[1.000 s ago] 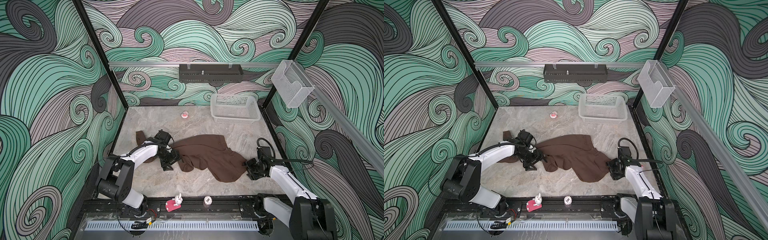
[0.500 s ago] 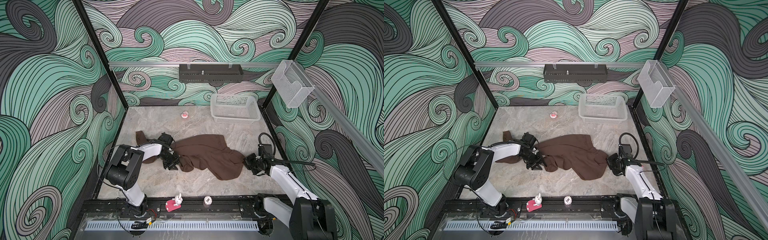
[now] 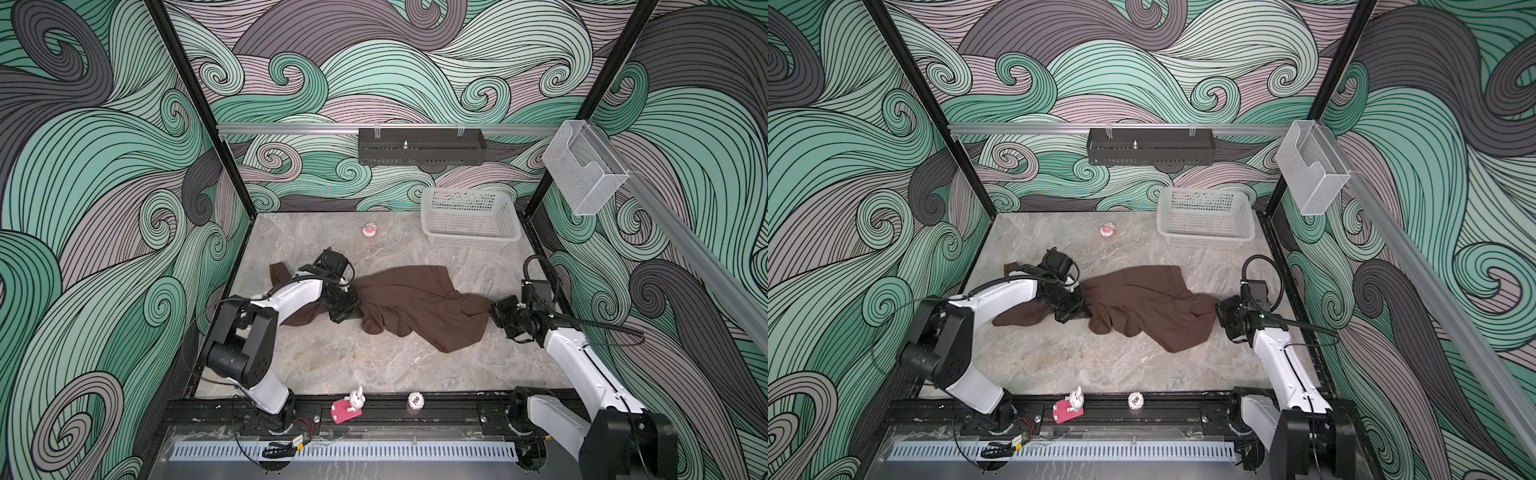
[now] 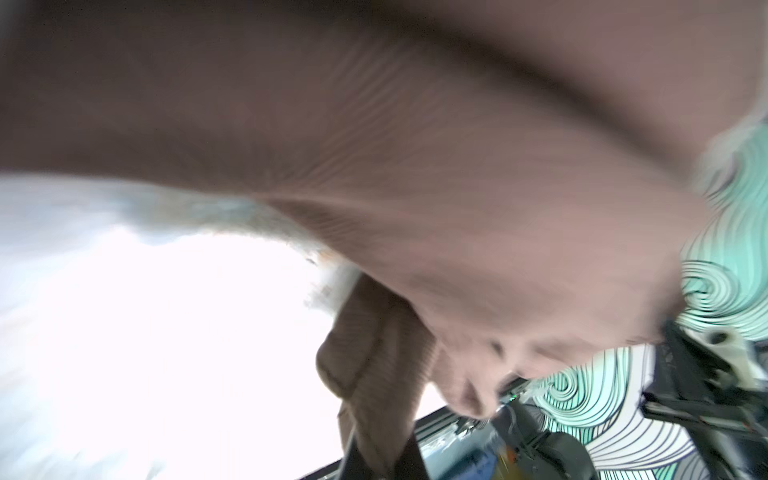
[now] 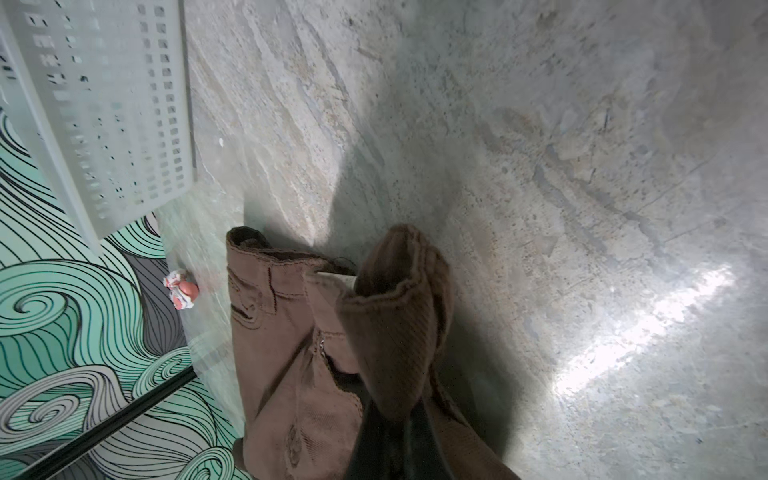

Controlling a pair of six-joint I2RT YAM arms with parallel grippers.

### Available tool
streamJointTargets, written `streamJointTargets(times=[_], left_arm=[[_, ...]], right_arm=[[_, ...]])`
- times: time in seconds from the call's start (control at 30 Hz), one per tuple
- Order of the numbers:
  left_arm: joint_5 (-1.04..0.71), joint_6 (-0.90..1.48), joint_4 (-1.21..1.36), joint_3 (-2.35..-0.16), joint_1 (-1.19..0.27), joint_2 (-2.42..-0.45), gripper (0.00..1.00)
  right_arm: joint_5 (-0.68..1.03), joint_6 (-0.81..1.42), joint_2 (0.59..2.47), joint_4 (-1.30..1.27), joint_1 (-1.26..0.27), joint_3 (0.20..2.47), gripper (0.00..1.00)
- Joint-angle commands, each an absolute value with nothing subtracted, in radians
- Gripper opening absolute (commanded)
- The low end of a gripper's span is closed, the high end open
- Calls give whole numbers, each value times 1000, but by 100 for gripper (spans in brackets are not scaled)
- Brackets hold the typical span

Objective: Fold and stack the trousers
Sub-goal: 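Pull the trousers taut between both grippers and lay them across the table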

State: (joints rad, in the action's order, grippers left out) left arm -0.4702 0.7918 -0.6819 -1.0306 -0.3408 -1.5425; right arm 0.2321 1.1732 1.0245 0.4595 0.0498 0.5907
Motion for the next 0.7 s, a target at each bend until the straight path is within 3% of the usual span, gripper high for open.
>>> streamJointTargets(times=[0.0, 0.13, 0.33, 0.67], left_arm=[[-245, 826, -889, -1108, -214, -1351, 0], [-45, 787, -1054, -1173, -23, -1247, 0], [221, 666, -1119, -1305, 41, -1251, 0], [327, 571, -1069, -1357, 268, -1290, 0]], right_arm=[[147, 1280, 1008, 492, 59, 646, 0], [103, 1327, 1062, 507, 84, 728, 0], [97, 1379, 1169, 536, 135, 860, 0], [72, 1440, 1257, 595, 241, 998, 0]])
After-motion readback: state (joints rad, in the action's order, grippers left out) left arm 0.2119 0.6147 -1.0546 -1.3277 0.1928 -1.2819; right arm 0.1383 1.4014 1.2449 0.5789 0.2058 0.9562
